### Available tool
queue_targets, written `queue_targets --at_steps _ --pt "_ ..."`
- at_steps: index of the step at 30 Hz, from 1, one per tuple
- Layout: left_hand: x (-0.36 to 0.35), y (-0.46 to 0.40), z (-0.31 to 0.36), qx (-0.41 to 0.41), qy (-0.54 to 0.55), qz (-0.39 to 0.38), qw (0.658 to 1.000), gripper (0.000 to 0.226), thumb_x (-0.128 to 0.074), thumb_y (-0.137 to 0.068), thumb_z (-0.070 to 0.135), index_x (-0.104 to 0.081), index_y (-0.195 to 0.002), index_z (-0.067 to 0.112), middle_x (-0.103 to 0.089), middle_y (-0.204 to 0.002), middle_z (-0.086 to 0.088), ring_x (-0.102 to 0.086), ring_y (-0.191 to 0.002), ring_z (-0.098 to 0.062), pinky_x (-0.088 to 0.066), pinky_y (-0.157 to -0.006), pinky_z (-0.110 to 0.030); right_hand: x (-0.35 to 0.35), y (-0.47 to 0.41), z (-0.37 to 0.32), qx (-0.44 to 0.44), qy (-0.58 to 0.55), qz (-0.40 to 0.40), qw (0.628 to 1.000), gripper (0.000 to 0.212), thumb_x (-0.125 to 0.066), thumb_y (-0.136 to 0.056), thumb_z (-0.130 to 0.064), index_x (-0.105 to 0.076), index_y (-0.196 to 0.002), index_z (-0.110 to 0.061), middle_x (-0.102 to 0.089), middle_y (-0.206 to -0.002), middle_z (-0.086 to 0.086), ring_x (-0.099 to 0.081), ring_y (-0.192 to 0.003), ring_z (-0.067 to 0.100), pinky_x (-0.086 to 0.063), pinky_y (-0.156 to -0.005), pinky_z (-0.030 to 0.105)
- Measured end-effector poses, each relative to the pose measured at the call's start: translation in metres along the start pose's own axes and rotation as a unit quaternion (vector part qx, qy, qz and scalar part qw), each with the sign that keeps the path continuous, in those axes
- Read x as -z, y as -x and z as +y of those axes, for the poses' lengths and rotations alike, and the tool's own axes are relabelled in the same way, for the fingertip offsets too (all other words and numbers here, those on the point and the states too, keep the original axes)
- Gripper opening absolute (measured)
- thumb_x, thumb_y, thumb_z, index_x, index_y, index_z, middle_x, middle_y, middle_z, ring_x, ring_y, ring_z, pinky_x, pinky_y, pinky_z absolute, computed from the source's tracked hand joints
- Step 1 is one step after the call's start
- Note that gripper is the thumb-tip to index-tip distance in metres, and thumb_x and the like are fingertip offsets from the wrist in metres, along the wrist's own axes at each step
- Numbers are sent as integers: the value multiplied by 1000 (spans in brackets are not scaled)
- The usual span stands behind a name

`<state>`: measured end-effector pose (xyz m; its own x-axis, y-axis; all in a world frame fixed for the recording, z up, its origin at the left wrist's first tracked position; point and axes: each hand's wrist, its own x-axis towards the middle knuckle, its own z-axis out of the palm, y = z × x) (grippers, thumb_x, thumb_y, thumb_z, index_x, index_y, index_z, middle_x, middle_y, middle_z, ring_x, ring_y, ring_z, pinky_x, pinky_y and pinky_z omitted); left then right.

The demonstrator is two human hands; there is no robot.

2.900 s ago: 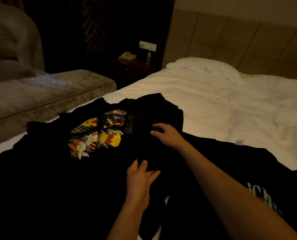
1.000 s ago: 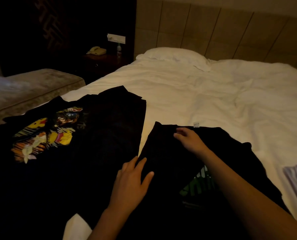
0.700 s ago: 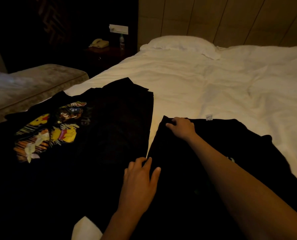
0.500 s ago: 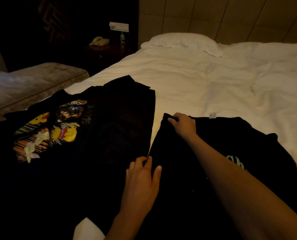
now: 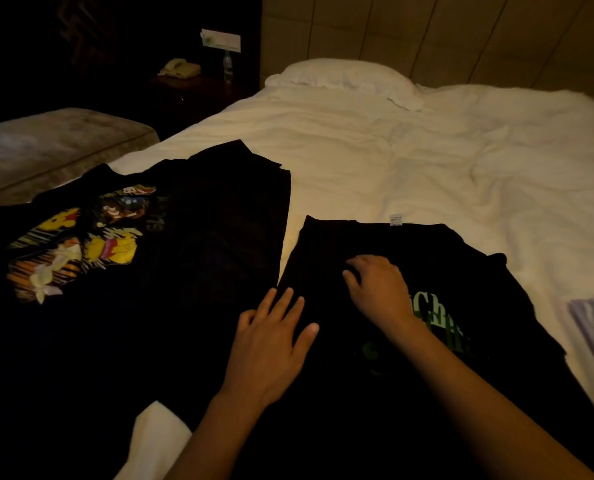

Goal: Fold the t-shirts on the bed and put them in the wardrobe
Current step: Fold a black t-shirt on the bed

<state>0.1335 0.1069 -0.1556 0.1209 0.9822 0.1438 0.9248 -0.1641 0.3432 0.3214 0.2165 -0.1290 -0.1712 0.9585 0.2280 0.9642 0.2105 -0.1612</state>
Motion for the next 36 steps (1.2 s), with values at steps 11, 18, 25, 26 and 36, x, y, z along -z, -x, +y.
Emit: queue_targets --at_steps 11,18,25,26,36 --pt "11 14 27 -70 -17 -66 995 117 32 -68 76 -28 -154 25 -24 -161 8 -10 -150 -8 1 -119 -31 25 92 29 -11 -76 -48 996 48 -41 -103 -38 -44 -147 -18 -38 -155 2 -25 -147 17 -13 -120 29" --pt "20 -22 65 -72 20 -56 996 94 9 -84 74 -23 -155 23 -22 -162 1 -12 -150 -13 -2 -118 -26 61 91 93 -108 -59 55 991 56 -55 -98 -35 -43 -147 -10 -42 -151 10 -33 -142 27 -23 -118 36" --pt "-14 -81 92 -36 -51 -134 989 61 -15 -102 56 -8 -157 31 -1 -165 -3 4 -152 -23 1 -122 -44 51 82 127 -89 -42 -42 994 31 -50 -100 -27 -66 -122 -12 -58 -110 8 -56 -104 25 -45 -81 32" --pt "-17 -85 92 -20 -66 -139 988 61 -14 -102 57 -9 -157 31 -3 -165 -5 2 -152 -25 -2 -122 -45 52 81 129 -78 -53 -41 995 29 -50 -100 -25 -68 -119 -12 -58 -106 7 -56 -101 24 -44 -79 31" --pt "-8 -188 91 -22 -21 -4 1000 59 -35 -103 47 -37 -148 9 -43 -148 -15 -37 -136 -30 -32 -109 -40 60 -11 191 -134 -105 85 982 50 -57 -95 -40 -54 -137 -12 -56 -131 14 -49 -123 29 -41 -101 36"
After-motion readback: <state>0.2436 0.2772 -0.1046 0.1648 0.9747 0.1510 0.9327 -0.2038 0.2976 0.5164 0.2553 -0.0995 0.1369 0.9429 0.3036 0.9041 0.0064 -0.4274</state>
